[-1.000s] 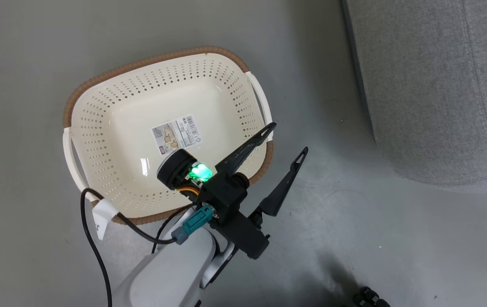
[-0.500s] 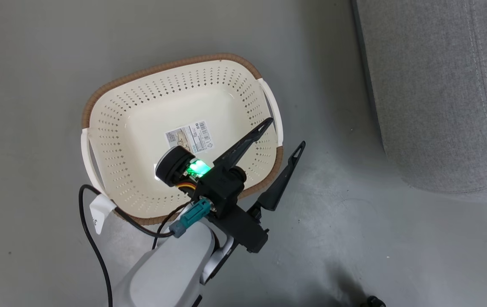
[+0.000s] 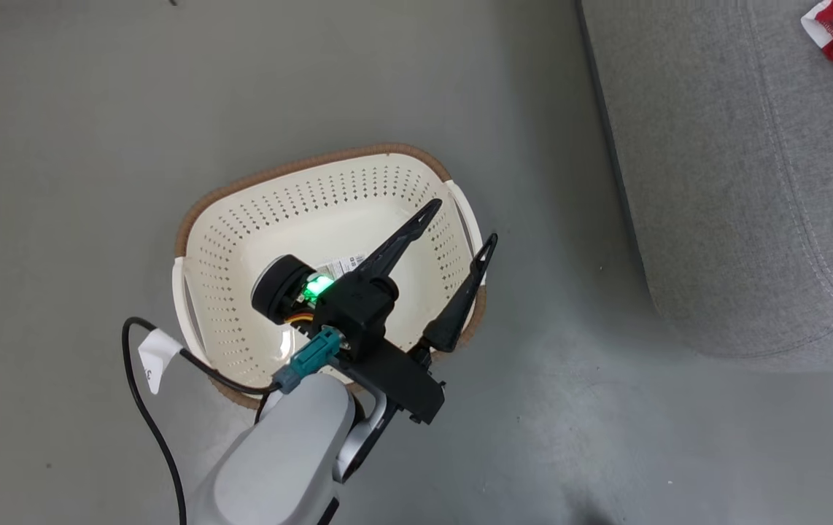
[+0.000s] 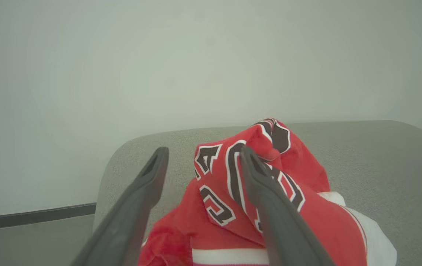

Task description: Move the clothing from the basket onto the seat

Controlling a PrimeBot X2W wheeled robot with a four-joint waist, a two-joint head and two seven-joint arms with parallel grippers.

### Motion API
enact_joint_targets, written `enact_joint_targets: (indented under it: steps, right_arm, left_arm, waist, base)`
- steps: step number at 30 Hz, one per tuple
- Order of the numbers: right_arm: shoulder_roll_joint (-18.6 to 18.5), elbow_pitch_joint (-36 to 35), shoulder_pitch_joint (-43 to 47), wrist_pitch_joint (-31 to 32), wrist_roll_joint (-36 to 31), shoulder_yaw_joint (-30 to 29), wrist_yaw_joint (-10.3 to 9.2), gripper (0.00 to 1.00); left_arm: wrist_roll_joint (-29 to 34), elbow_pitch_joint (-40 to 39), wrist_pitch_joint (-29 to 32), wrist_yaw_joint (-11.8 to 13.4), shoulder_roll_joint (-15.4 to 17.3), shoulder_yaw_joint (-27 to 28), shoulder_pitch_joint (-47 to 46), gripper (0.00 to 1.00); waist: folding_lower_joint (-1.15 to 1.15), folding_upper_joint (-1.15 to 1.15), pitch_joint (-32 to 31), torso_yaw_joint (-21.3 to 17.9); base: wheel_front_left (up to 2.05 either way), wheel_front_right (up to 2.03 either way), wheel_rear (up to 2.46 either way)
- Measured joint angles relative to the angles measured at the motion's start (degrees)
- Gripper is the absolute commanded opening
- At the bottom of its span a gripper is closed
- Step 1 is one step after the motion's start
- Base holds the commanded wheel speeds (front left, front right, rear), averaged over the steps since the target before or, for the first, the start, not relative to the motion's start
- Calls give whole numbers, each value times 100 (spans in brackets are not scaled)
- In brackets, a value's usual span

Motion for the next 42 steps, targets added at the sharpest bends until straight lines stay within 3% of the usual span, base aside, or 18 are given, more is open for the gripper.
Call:
enact_joint_targets:
  steps: [13, 26, 42]
  right_arm:
    - [410, -782, 834, -1, -76, 168, 25, 100]
    - [994, -1378, 1987, -1, -13, 444, 199, 100]
    - [1599, -1912, 3262, -1, 140, 594, 209, 100]
  left_arm:
    - [-54, 253, 0, 14, -55, 256, 274, 100]
    - [-260, 491, 0, 416, -37, 962, 829, 100]
    - [-361, 598, 0, 920, 165, 1760, 1594, 100]
  waist:
    - [0, -1, -853, 171]
    - [-1, -1, -1755, 566]
    - [0, -1, -2584, 877]
  base:
    - [0, 0, 0]
    - [0, 0, 0]
    - [0, 0, 0]
